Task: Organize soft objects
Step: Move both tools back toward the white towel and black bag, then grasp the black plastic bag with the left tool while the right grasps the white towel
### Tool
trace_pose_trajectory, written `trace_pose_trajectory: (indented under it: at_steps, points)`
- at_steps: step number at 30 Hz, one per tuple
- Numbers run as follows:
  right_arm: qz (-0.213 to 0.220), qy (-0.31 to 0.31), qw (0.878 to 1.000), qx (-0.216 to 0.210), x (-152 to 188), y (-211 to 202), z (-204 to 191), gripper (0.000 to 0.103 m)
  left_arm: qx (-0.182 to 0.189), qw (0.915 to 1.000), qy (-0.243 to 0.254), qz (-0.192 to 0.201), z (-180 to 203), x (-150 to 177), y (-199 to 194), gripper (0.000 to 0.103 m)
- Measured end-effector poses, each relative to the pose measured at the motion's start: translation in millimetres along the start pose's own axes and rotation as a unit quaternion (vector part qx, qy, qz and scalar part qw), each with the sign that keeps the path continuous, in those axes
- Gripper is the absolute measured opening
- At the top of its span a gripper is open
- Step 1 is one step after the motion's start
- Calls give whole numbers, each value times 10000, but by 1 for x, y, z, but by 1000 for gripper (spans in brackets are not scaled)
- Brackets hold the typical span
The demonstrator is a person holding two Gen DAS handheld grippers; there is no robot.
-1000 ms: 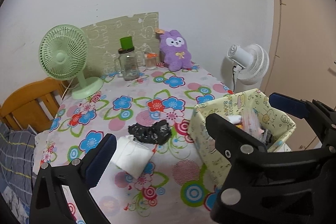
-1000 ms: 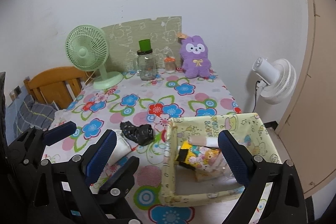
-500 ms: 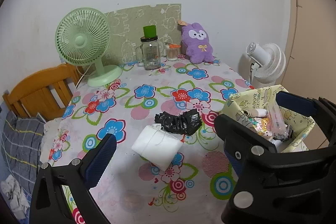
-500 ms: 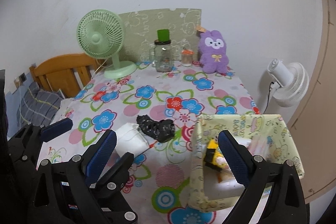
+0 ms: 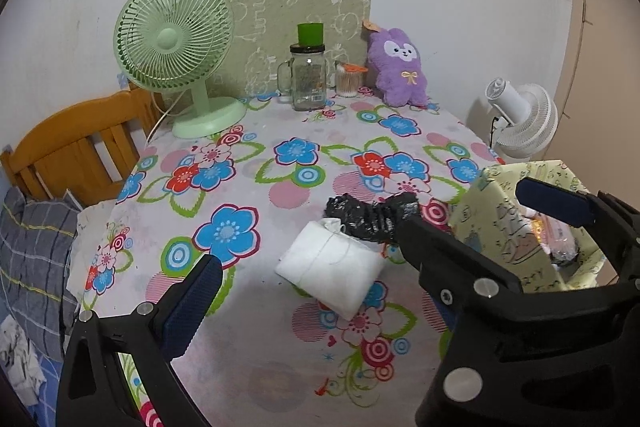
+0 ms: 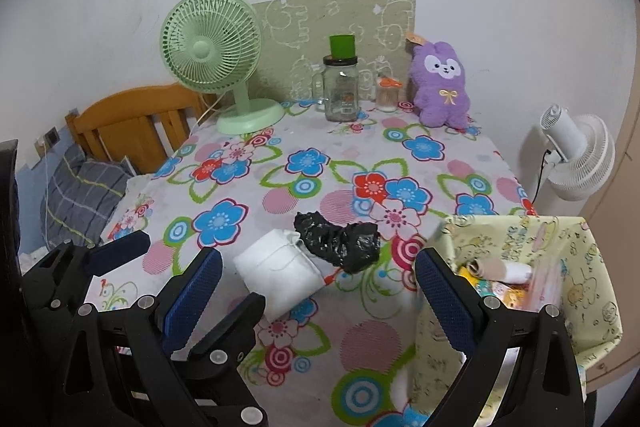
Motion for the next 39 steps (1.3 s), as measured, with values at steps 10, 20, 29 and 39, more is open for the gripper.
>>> trace_pose_trajectory:
  at_steps: [10, 20, 29, 39]
  points:
    - [-67, -114, 9999, -22, -5, 28, -22, 98, -39, 9998, -25, -194, -21, 2, 20, 102]
    - [-200, -81, 9998, 24, -3, 58, -28, 83, 43, 9990, -34, -450, -29, 5, 45, 103]
    - [-484, -16, 9988, 70, 4, 83, -23, 73, 189, 9975, -53, -685, -31, 6, 74, 103]
    - [-789, 98, 9966, 225, 13, 106, -16, 70, 399, 9949, -63, -922, -30, 8, 100, 103]
Point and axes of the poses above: each gripper's, at about its wrist camera, not at the fingertips, and y roughly the way its jaws point, z to its right, x to its underside, the point moved 2 cm from there along y, roughly the way its jaws point, and after that the axes turned 11 degrees about x, right-handed, at the moved point
